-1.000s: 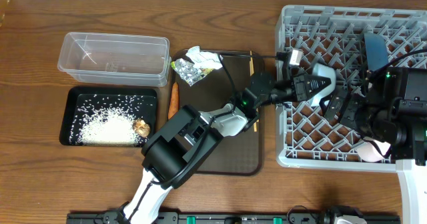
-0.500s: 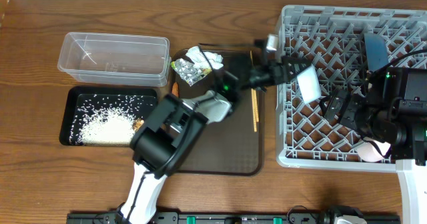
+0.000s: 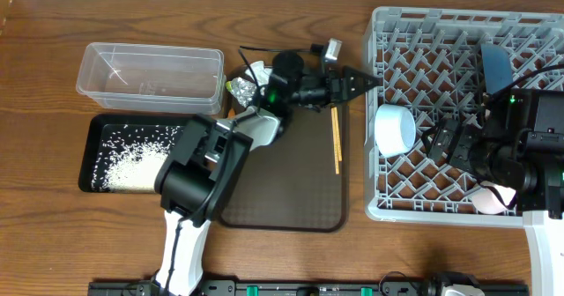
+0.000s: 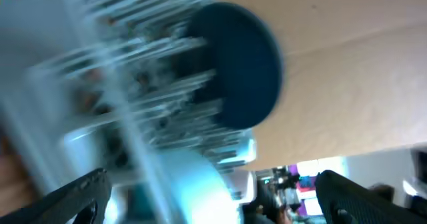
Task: Sort waste into correct bins and load items into the dishwasher rack
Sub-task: 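Grasp the crumpled white tissue on the brown tray with left gripper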
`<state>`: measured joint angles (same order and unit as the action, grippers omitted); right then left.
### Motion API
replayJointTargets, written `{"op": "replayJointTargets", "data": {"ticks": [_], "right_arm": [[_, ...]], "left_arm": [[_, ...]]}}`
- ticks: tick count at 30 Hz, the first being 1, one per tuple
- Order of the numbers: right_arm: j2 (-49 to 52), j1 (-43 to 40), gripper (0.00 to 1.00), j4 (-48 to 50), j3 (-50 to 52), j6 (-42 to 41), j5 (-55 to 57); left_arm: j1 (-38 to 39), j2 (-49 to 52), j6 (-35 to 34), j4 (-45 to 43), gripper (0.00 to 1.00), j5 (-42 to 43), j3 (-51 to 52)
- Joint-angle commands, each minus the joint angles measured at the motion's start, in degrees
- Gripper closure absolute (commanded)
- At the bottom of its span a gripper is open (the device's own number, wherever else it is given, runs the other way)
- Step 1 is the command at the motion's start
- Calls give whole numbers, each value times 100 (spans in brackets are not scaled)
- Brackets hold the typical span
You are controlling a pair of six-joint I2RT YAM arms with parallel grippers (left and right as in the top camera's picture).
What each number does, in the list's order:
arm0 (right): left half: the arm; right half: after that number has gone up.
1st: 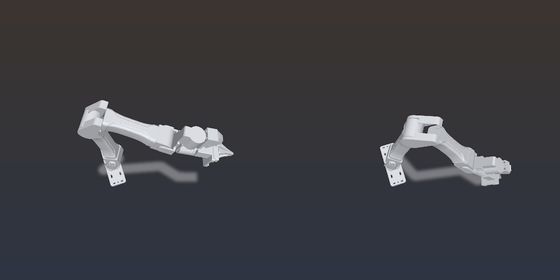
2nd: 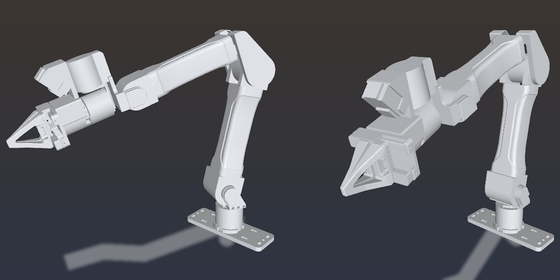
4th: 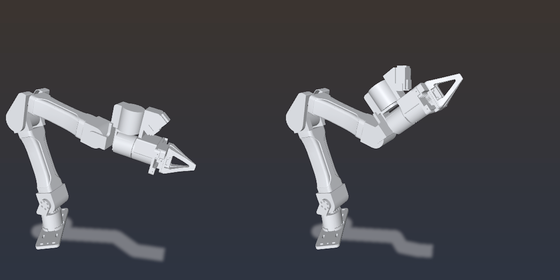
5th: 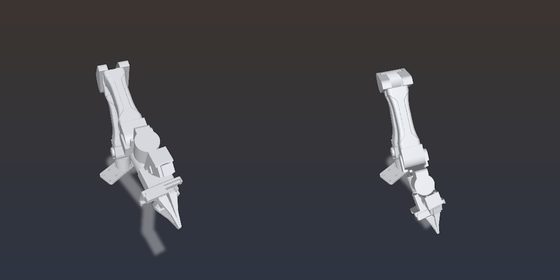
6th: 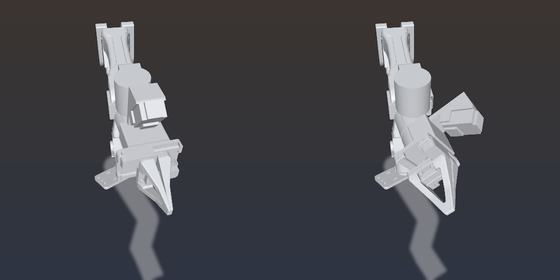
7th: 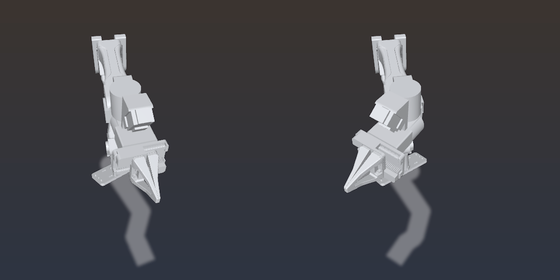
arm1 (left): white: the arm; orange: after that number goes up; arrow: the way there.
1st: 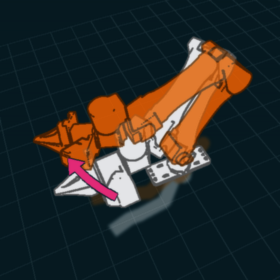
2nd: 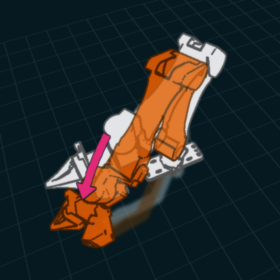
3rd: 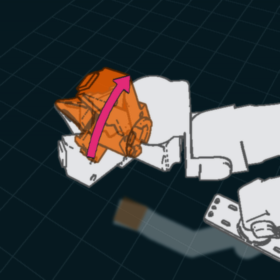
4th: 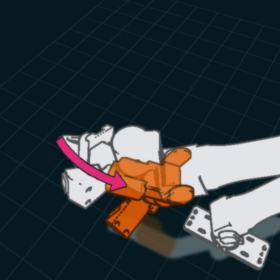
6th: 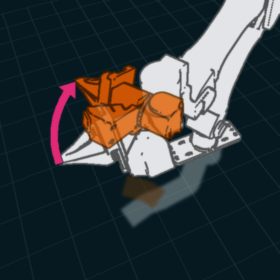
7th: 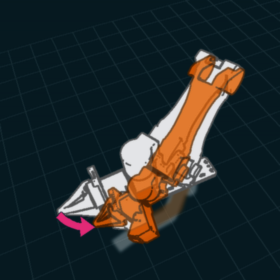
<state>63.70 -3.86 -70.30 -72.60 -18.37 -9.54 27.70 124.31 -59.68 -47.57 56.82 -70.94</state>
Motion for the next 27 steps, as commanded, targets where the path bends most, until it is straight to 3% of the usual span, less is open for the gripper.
{"op": "replayJointTargets", "data": {"ticks": [1, 5, 10, 16, 18, 23, 27], "right_arm": [[-96, -101, 1, 72, -48, 498, -299], [-138, -98, 1, 199, -48, 852, -772], [-136, -92, 1, 339, -48, 927, -1064], [-131, -94, 1, 470, -48, 925, -1064], [-125, -94, 1, 472, -46, 925, -1064], [-107, -92, 1, 439, -46, 920, -1067], [-107, -92, 1, 326, -46, 922, -1064]], "left_arm": [[-201, -619, 1163, 1071, 2, 66, -57], [-358, -1762, 2957, 4059, 2, -1563, -57], [-407, -3230, 4269, 6349, 2, -3797, -57], [-407, -3790, 5418, 7123, 0, -4623, -55], [-407, -3650, 5643, 7147, 5, -4918, -44], [-407, -2739, 6511, 6553, 5, -5007, -42], [-407, -1976, 6804, 5989, 8, -5119, -42]]}}
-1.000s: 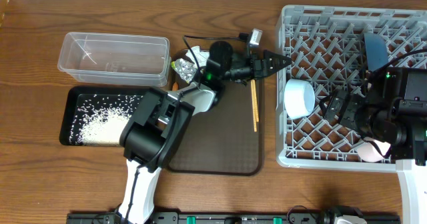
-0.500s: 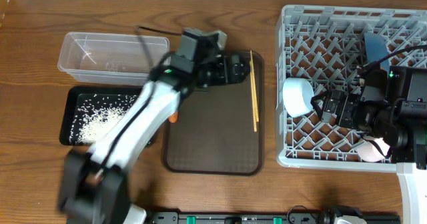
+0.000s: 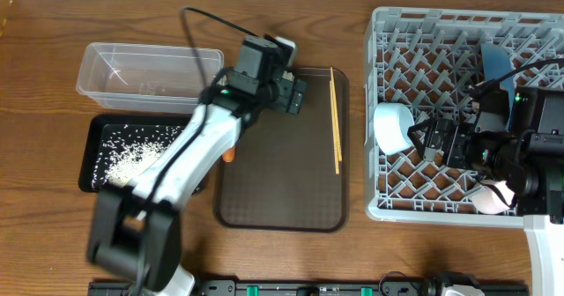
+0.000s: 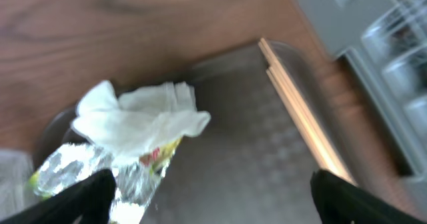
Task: Sort waste into correct bins and load items into the dishwasher rack
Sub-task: 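Grasp the crumpled white tissue on the brown tray with left gripper, then carry the tissue left and drop it into the clear plastic bin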
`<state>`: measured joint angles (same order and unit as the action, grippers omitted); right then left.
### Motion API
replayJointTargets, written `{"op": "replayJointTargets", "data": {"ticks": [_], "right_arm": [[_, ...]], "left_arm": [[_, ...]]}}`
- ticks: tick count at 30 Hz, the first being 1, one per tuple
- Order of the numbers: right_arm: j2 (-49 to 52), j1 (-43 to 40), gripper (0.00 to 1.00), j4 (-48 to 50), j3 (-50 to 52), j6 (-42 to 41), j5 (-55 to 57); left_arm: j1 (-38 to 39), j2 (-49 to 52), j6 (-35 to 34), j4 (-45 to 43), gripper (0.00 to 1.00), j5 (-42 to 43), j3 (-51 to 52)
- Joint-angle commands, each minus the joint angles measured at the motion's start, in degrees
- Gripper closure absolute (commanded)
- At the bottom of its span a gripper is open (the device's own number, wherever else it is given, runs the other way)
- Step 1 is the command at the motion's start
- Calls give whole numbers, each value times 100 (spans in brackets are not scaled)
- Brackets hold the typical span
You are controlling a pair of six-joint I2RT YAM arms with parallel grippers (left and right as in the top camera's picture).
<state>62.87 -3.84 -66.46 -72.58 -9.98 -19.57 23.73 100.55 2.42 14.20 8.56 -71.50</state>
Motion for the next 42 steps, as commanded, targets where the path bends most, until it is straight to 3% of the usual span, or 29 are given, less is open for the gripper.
{"op": "replayJointTargets", "data": {"ticks": [1, 6, 10, 15, 19, 23, 29, 35, 42], "right_arm": [[-24, -96, 1, -90, -44, 83, -61], [-24, -96, 1, -122, 44, 81, -61], [-7, -96, 1, -101, 120, 83, -59], [81, -96, 1, -101, 146, 87, -33], [168, -96, 1, -101, 146, 87, -35], [247, -96, 1, -105, 146, 87, -35], [304, -96, 1, -94, 146, 87, -33], [304, -96, 1, -87, 146, 87, -35], [304, -96, 1, -278, 146, 160, -33]], "left_arm": [[-11, 555, 595, -332, 8, -433, 15], [-22, 1193, 599, -1008, 8, -990, 15], [-120, 1585, 595, -1316, 15, -1163, 15], [-247, 1884, 590, -1373, 41, -1161, 15], [-254, 1757, 535, -1338, 76, -1158, 13], [-181, 1263, 348, -1075, 91, -1113, 13], [-42, 435, 308, -219, 94, -914, 13], [-28, 315, 308, 411, 94, -918, 13], [-339, -313, 313, 581, 94, -2068, 11]]}}
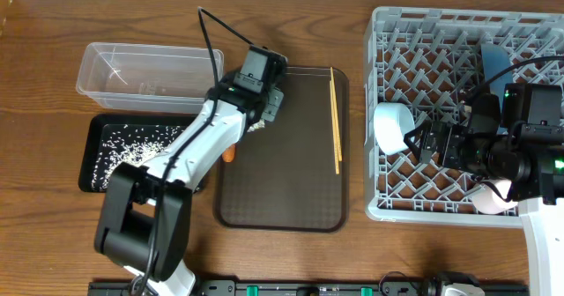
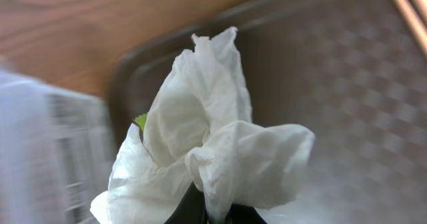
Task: Sort waste into correct bins and load items into the dishwasher rack
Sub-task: 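Carry the tissue left and drop it into the clear plastic bin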
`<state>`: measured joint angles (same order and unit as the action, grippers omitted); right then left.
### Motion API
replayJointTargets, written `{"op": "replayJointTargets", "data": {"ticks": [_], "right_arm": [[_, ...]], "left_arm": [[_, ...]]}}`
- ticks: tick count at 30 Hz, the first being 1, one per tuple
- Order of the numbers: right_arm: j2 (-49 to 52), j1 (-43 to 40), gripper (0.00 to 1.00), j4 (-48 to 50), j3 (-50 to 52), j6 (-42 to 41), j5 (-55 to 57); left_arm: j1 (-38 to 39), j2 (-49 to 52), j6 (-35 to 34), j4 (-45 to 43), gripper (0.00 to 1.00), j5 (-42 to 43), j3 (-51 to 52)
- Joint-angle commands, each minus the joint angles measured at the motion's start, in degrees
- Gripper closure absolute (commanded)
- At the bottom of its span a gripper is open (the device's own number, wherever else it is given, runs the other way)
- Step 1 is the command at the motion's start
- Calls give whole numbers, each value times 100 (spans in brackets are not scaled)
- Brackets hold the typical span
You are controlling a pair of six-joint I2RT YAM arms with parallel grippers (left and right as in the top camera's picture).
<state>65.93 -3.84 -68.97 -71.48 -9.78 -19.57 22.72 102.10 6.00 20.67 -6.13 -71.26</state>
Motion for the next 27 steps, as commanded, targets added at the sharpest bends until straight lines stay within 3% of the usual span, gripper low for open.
{"op": "replayJointTargets", "data": {"ticks": [1, 8, 13, 14, 16, 23, 27], "right_arm": [[-2, -96, 1, -26, 37, 164, -35], [-2, -96, 1, -24, 37, 170, -37], [-2, -96, 1, -24, 37, 170, -37], [-2, -96, 1, -24, 37, 170, -37], [-2, -96, 1, -26, 37, 170, -37], [-2, -96, 1, -79, 37, 175, -37], [-2, -96, 1, -175, 37, 181, -35]], "left_arm": [[-372, -584, -48, -131, 94, -590, -13], [-1327, -623, -221, -472, 94, -581, -11], [-1998, -238, -330, -732, 93, 492, -11], [-2065, -203, -330, -715, 75, 680, -11], [-2144, -173, -330, -682, 25, 872, -11], [-2146, -750, -334, -496, 0, 852, -13], [-2129, -1447, -634, 26, 0, 975, -13]]}}
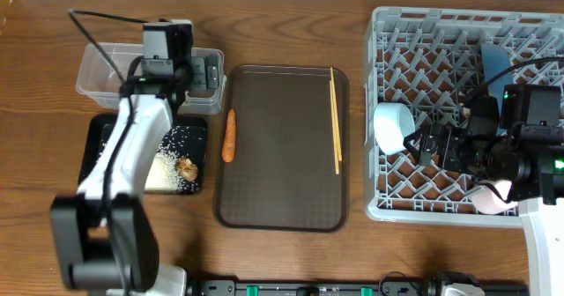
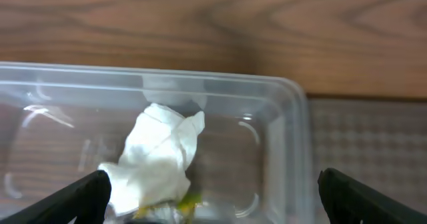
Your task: Sort waste into correct bins and load items into the dishwasher rack
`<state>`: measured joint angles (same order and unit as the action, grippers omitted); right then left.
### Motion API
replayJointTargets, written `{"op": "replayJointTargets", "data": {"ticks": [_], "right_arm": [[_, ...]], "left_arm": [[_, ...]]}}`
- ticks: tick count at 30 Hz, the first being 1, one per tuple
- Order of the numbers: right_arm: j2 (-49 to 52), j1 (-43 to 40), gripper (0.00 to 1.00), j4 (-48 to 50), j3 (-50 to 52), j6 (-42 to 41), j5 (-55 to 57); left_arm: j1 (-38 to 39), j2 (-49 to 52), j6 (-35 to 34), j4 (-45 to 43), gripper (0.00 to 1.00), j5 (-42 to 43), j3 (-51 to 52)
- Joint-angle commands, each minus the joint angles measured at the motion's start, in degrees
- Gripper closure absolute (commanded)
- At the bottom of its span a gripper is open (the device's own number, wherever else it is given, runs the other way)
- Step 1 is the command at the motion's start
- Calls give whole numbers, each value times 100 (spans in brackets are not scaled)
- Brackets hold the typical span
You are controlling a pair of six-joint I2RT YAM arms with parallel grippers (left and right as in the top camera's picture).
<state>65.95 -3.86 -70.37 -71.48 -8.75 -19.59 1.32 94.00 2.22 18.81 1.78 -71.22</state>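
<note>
My left gripper (image 1: pixel 204 74) hangs open over the right end of the clear plastic bin (image 1: pixel 106 67). In the left wrist view its fingertips (image 2: pixel 85 196) stand wide apart above the bin (image 2: pixel 220 85). A crumpled white tissue (image 2: pixel 160 159) with a scrap of foil and yellow-green wrapper lies inside. A carrot (image 1: pixel 230 136) lies at the left edge of the brown tray (image 1: pixel 282 173), and chopsticks (image 1: pixel 335 120) lie along the tray's right side. My right gripper (image 1: pixel 429 143) sits in the grey dish rack (image 1: pixel 441 212) beside a white bowl (image 1: pixel 394 127); its jaws are unclear.
A black tray (image 1: pixel 95 133) of rice with a brownish lump (image 1: pixel 185 166) sits in front of the clear bin. A blue plate (image 1: pixel 495 62) stands in the rack's far right. Something pink (image 1: pixel 493 199) shows at the rack's near right corner.
My left gripper held the white tissue above the brown tray's far left corner. It now stands open over the clear bin and the tissue lies inside. The carrot has come into view.
My left gripper first pointed open toward the dish rack. Then it stood open above the tissue and foil at the tray's far left corner. After that it was shut on the tissue. Now the tissue lies in the clear bin. The right arm stayed by the bowl.
</note>
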Motion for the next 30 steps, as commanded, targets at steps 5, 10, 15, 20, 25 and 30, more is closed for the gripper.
{"op": "replayJointTargets", "data": {"ticks": [5, 10, 15, 20, 25, 30], "right_arm": [[-4, -94, 1, -42, 37, 116, -33], [-4, -94, 1, -39, 37, 116, -33], [-4, -94, 1, -61, 37, 114, -35], [-4, -94, 1, -79, 37, 114, -35], [-4, -94, 1, -79, 37, 114, -35], [-4, -94, 1, -79, 37, 111, -35]], "left_arm": [[129, -1222, -254, 1497, 7, 538, -15], [553, -1266, -254, 2776, 33, 678, -11], [1233, -1266, -601, 3314, 34, 911, 275], [1716, -1207, -1003, 2712, 34, 129, 1060], [1768, -925, -1003, 1488, 39, -44, 1792], [1766, -516, -994, 754, 41, -636, 2055]]}}
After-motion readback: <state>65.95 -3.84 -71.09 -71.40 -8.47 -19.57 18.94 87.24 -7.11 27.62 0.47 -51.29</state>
